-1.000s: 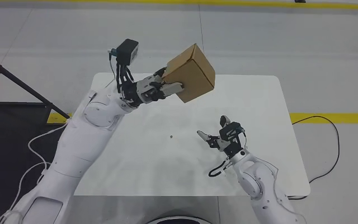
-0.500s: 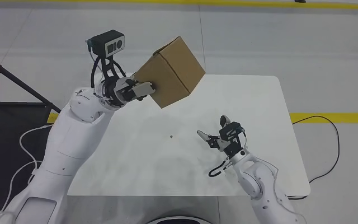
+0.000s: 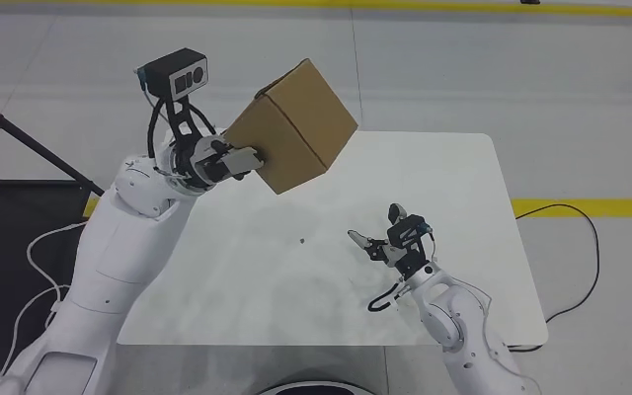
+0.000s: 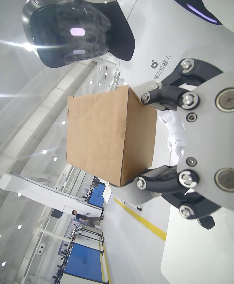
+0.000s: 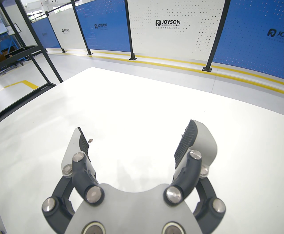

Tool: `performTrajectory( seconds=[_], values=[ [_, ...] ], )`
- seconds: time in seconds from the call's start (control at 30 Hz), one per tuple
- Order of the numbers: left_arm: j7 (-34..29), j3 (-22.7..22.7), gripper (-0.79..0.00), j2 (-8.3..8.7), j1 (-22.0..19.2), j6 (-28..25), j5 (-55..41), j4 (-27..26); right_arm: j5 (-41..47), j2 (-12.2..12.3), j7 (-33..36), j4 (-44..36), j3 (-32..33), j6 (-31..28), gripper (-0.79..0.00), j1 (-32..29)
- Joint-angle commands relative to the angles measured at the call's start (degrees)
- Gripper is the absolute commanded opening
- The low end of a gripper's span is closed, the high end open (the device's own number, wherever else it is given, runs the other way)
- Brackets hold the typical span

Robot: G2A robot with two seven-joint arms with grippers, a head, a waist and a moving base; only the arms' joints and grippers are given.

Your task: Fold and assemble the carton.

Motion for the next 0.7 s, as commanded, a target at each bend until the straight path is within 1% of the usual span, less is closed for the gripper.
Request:
performTrajectory(
  seconds=[0.0, 0.13, 0.27, 0.37, 0.47, 0.5, 0.67],
  values=[
    [4.46, -1.65, -0.785, -0.27, 0.98, -2.87, 7.07, -1.79, 0.00, 0.00, 0.00, 0.00, 0.00, 0.00, 0.000, 0.00],
    [12.00, -5.35, -0.785, -0.96, 3.02, -2.87, 21.92, -6.42, 0.00, 0.00, 0.00, 0.00, 0.00, 0.00, 0.000, 0.00],
    [22.05, -8.68, -0.785, -2.05, 5.58, -2.87, 38.65, -11.47, 0.00, 0.00, 0.00, 0.00, 0.00, 0.00, 0.000, 0.00],
    [31.69, -11.32, -0.785, -2.99, 7.39, -2.87, 52.87, -14.81, 0.00, 0.00, 0.00, 0.00, 0.00, 0.00, 0.000, 0.00],
    [43.29, -13.34, -0.785, -4.14, 9.37, -2.74, 69.19, -17.59, 0.00, 0.00, 0.00, 0.00, 0.00, 0.00, 0.000, 0.00],
    [47.39, -13.85, -0.785, -4.55, 9.97, -1.75, 74.79, -18.47, 0.00, 0.00, 0.00, 0.00, 0.00, 0.00, 0.000, 0.00],
    [47.39, -13.85, -0.785, -4.55, 9.97, -1.75, 74.79, -18.47, 0.00, 0.00, 0.00, 0.00, 0.00, 0.00, 0.000, 0.00]
  ],
)
